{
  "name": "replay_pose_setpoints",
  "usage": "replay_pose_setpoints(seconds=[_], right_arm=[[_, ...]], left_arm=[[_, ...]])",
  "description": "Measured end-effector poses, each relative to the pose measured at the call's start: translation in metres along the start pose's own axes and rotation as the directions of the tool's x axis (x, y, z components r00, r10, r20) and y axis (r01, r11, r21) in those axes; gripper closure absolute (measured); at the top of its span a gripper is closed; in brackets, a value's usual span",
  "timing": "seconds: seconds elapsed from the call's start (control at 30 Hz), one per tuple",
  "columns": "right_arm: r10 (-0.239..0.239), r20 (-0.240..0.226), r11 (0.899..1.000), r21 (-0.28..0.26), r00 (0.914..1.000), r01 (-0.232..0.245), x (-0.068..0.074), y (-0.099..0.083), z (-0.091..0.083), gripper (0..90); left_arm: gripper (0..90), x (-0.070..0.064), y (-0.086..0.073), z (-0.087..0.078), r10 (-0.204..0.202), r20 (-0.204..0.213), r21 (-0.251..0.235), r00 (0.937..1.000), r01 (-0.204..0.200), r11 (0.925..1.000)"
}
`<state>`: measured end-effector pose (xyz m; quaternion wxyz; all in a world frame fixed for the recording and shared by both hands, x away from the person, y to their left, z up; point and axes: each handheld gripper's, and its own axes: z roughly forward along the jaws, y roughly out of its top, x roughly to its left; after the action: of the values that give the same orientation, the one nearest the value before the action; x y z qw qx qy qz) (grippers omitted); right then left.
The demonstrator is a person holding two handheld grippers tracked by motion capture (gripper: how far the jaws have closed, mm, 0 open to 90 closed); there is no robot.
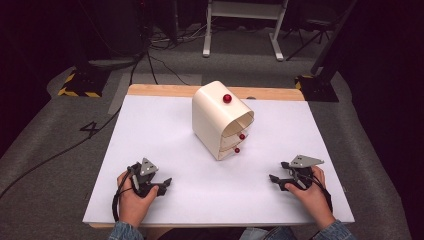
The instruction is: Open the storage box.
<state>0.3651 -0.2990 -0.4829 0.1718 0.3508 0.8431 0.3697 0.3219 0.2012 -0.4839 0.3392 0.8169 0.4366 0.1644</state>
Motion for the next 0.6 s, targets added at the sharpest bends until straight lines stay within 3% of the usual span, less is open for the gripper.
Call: replay_pose_setpoints(seconds=[0.07, 0.13, 0.17, 0.3, 0.43, 0.5, 0.53, 0.6], right_arm=[[0.008, 0.034, 1.0, 0.008, 0.9994, -0.008, 0.001, 0.001, 0.001, 18.1], [0.006, 0.033, 1.0, 0.007, 0.9994, -0.006, 0.001, 0.001, 0.0, 19.6], [0.001, 0.012, 1.0, 0.003, 0.9999, -0.001, 0.002, 0.001, 0.0, 26.4], [-0.011, 0.016, 1.0, -0.007, 0.9998, 0.011, 0.004, 0.002, -0.003, 32.3], [-0.053, -0.011, 0.997, -0.054, 0.9985, 0.053, 0.013, 0.011, -0.01, 47.4], [-0.054, -0.021, 0.996, -0.066, 0.9983, 0.052, 0.015, 0.013, -0.01, 49.1], [-0.049, -0.058, 0.994, -0.096, 0.9971, 0.043, 0.02, 0.019, -0.01, 54.8], [-0.042, -0.063, 0.99, -0.137, 0.9971, 0.033, 0.027, 0.025, -0.008, 57.5]], left_arm=[[24.9, 0.0, 0.0, 0.0, 0.001, 0.0, 0.0, 1.0, -0.001, 1.0], [24.8, 0.0, 0.0, 0.0, 0.0, 0.0, 0.0, 1.0, 0.0, 1.0], [24.8, 0.0, 0.0, 0.0, 0.0, 0.0, 0.001, 1.0, 0.0, 1.0], [24.8, 0.0, 0.0, 0.0, -0.002, 0.001, 0.002, 1.0, 0.002, 1.0], [24.9, 0.0, 0.0, 0.0, 0.001, 0.0, -0.001, 1.0, -0.001, 1.0], [24.9, 0.0, 0.0, 0.0, 0.004, -0.001, 0.0, 1.0, -0.004, 1.0], [24.9, 0.0, 0.0, 0.0, 0.004, -0.002, -0.003, 1.0, -0.004, 1.0], [24.9, 0.0, 0.0, 0.0, 0.009, -0.004, -0.002, 1.0, -0.009, 1.0]])
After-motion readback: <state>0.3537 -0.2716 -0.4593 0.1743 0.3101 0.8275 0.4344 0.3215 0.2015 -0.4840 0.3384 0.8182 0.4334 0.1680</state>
